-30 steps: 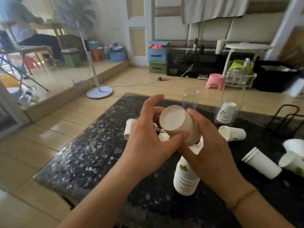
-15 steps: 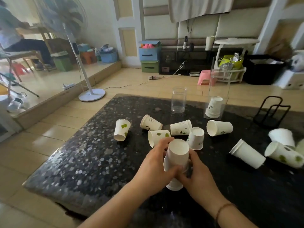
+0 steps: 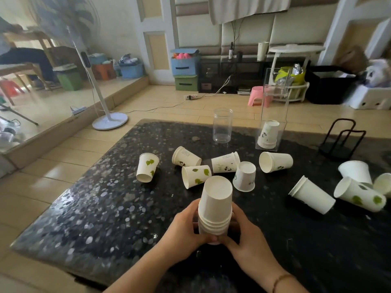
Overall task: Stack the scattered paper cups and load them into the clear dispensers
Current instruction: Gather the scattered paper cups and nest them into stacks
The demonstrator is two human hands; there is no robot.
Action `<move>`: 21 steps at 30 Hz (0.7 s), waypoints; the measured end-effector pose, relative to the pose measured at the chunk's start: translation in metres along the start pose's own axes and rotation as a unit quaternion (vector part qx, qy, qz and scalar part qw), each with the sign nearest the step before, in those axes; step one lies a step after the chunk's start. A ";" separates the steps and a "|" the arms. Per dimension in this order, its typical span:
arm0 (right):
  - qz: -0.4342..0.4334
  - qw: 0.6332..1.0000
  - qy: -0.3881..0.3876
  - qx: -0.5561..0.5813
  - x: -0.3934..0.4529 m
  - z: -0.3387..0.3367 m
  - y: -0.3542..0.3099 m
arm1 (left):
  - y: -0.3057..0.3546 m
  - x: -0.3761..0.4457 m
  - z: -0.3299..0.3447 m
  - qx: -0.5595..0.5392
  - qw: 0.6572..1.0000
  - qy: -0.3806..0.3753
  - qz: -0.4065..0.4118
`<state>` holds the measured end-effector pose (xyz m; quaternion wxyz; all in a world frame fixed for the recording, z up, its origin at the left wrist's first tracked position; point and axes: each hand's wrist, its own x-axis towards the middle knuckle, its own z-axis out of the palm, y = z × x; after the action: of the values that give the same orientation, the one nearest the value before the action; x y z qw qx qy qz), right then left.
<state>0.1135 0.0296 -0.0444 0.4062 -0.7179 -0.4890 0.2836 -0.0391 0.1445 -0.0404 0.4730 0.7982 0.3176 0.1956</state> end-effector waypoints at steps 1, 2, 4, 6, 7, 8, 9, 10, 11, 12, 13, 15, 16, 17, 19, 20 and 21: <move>-0.004 1.000 -0.002 0.007 0.003 0.003 -0.004 | 0.000 -0.001 -0.006 0.001 1.000 0.008 0.002; -0.008 1.000 -0.007 0.012 0.006 0.006 -0.009 | -0.001 -0.002 -0.012 0.005 1.000 0.015 0.003; -0.025 0.999 -0.018 0.017 0.015 0.019 -0.018 | -0.005 -0.005 -0.029 0.016 0.999 0.033 0.001; -0.043 0.999 -0.027 0.010 0.025 0.035 -0.031 | -0.014 -0.010 -0.048 0.018 0.998 0.056 -0.011; -0.054 0.998 -0.033 0.007 0.031 0.044 -0.038 | -0.020 -0.014 -0.058 0.019 0.997 0.071 -0.018; -0.066 0.997 -0.041 0.006 0.037 0.053 -0.044 | -0.026 -0.018 -0.067 0.019 0.996 0.086 -0.026; -0.077 0.996 -0.052 0.004 0.043 0.062 -0.050 | -0.033 -0.023 -0.076 0.022 0.994 0.100 -0.035; -0.086 0.994 -0.064 -0.002 0.048 0.071 -0.056 | -0.040 -0.027 -0.084 0.021 0.992 0.115 -0.046; -0.090 0.993 -0.077 -0.007 0.051 0.080 -0.062 | -0.047 -0.032 -0.092 0.019 0.989 0.133 -0.058; -0.090 0.992 -0.088 -0.013 0.054 0.090 -0.065 | -0.054 -0.038 -0.098 0.012 0.986 0.150 -0.066; -0.089 0.991 -0.096 -0.018 0.056 0.098 -0.067 | -0.062 -0.042 -0.101 0.009 0.984 0.164 -0.072; -0.094 0.990 -0.100 -0.027 0.058 0.110 -0.070 | -0.074 -0.050 -0.102 0.015 0.981 0.178 -0.077; -0.099 0.990 -0.095 -0.039 0.058 0.114 -0.070 | -0.077 -0.052 -0.099 0.016 0.980 0.187 -0.072; -0.105 0.989 -0.087 -0.056 0.059 0.115 -0.069 | -0.081 -0.053 -0.097 0.017 0.978 0.195 -0.068; -0.110 0.988 -0.084 -0.073 0.062 0.116 -0.066 | -0.086 -0.054 -0.096 0.025 0.979 0.194 -0.060; -0.104 0.988 -0.093 -0.067 0.064 0.117 -0.062 | -0.087 -0.055 -0.095 0.025 0.980 0.190 -0.046; -0.101 0.987 -0.104 -0.064 0.065 0.117 -0.060 | -0.088 -0.058 -0.092 0.027 0.981 0.187 -0.033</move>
<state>0.0148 0.1379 -0.0524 0.3328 -0.6560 -0.6159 0.2821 -0.1661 0.1932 -0.0742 0.3896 0.7490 0.4319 0.3173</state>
